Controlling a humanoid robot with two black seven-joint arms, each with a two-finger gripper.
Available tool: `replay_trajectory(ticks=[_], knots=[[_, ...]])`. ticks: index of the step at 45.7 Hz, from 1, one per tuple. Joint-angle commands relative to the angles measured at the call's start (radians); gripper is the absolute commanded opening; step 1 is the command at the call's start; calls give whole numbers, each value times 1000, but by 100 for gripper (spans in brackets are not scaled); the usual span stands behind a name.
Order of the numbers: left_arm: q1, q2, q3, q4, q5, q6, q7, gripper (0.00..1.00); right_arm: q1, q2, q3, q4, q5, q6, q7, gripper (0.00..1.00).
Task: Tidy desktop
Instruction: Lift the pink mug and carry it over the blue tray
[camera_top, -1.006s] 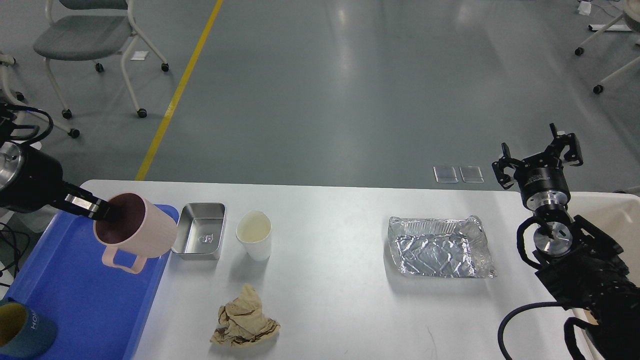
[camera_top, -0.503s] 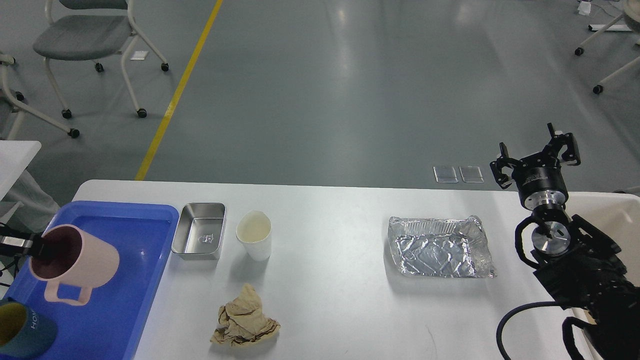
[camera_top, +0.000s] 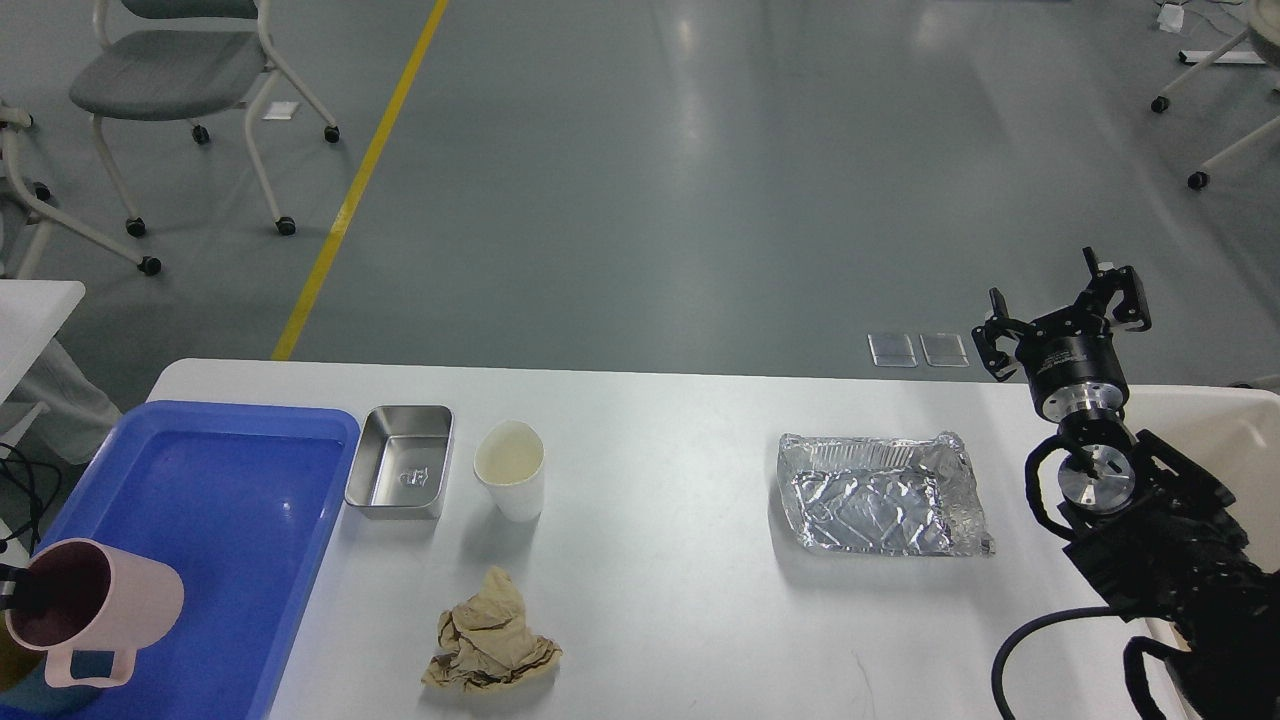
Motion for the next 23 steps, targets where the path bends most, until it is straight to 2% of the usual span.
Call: replay_trajectory(ticks=[1, 8, 12, 16, 23], knots=[[172, -58, -103, 49, -15, 46, 0, 0, 0, 1, 0, 0, 0, 1, 0, 100], [384, -103, -302, 72, -32, 51, 15, 0, -1, 0, -2, -3, 0, 0, 0, 100], [465, -123, -379, 89, -31, 51, 21, 0, -3, 0, 0, -3, 0, 1, 0, 100], [512, -141, -406, 103, -29, 51, 27, 0, -3, -2, -2, -5, 0, 1, 0, 100], [524, -147, -404, 114, -24, 51, 27, 0, -12, -2, -2, -3, 0, 1, 0, 100]])
